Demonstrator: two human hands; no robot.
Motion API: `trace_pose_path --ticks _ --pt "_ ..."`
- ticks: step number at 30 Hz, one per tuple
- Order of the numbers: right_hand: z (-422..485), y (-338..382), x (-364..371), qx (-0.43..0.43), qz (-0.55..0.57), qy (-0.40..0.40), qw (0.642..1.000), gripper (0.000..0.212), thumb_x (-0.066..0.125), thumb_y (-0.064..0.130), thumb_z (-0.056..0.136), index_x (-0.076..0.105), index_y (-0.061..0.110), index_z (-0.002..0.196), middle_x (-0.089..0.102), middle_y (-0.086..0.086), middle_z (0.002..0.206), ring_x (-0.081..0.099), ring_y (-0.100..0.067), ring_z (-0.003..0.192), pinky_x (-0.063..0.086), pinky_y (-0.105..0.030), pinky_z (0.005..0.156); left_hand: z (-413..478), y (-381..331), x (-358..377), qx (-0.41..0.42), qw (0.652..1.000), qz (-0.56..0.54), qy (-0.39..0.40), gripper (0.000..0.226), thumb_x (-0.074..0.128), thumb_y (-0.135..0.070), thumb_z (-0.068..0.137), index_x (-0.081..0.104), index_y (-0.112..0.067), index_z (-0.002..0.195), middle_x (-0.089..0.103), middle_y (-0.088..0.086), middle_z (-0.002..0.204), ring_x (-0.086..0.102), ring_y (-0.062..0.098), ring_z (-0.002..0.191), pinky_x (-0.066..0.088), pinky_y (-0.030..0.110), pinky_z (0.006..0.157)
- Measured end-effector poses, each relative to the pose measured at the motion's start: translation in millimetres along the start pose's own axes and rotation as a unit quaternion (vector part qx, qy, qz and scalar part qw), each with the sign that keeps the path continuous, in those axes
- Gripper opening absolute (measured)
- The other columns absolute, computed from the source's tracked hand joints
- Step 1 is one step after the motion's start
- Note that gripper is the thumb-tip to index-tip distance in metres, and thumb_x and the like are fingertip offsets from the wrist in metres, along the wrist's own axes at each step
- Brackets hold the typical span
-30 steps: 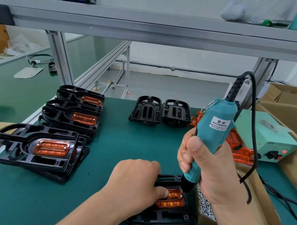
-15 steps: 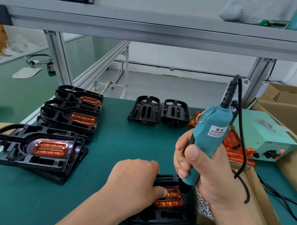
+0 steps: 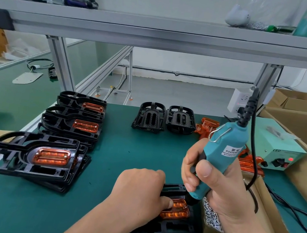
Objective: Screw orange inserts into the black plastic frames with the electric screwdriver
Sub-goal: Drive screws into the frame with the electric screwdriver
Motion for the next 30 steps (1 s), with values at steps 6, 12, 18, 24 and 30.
trace_pose_path --ticks 6,12,18,24,30 --pt "3 2 4 -0.003 -0.013 -0.003 1.000 0.050 0.084 0.054 0.087 0.064 0.008 0.091 0.051 -0.012 0.059 0.049 -0.026 0.049 0.046 -0.030 0.054 0 -1 -1 0.000 1.000 0.003 0.015 0.046 0.061 -0.071 0.088 0.055 -0.027 0.100 0.066 -0.006 0.087 0.065 0.024 0.084 0.038 0.035 0.063" --pt "22 22 0 -0.066 0.056 -0.039 0.996 0.051 0.082 0.054 0.088 0.060 0.008 0.093 0.051 -0.007 0.060 0.048 -0.020 0.048 0.043 -0.027 0.050 -1 0 -3 0.010 1.000 0.003 0.021 0.046 0.061 -0.070 0.088 0.055 -0.026 0.100 0.066 -0.004 0.088 0.065 0.027 0.085 0.044 0.036 0.067" --pt "23 -2 -16 -0.025 0.143 -0.176 0.974 0.054 0.087 0.060 0.077 0.061 0.015 0.087 0.047 -0.003 0.061 0.046 -0.016 0.049 0.041 -0.026 0.049 -2 2 -3 0.011 1.000 -0.014 0.016 0.050 0.059 -0.071 0.088 0.056 -0.029 0.113 0.069 -0.005 0.097 0.067 0.025 0.092 0.053 0.038 0.077" --pt "17 -24 -30 0.030 0.226 -0.268 0.936 0.050 0.087 0.064 0.075 0.063 0.020 0.083 0.046 0.002 0.063 0.047 -0.012 0.051 0.043 -0.024 0.047 -2 8 -9 -0.004 0.997 -0.075 -0.014 0.046 0.047 -0.067 0.099 0.049 -0.031 0.127 0.072 -0.006 0.108 0.067 0.023 0.103 0.053 0.039 0.087" --pt "16 -30 -28 0.051 0.236 -0.295 0.925 0.039 0.066 0.056 0.093 0.064 0.019 0.082 0.045 0.001 0.062 0.046 -0.012 0.050 0.043 -0.024 0.046 10 25 -5 -0.058 0.905 -0.420 -0.033 0.020 0.044 -0.030 0.108 0.061 -0.035 0.116 0.064 -0.014 0.082 0.056 0.003 0.069 0.046 0.025 0.069"
Point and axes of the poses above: each hand's wrist, its own z-axis towards the middle knuckle, its own x-axis out of the palm, y = z × x, the point moved 1 cm from there along z, towards the middle knuckle
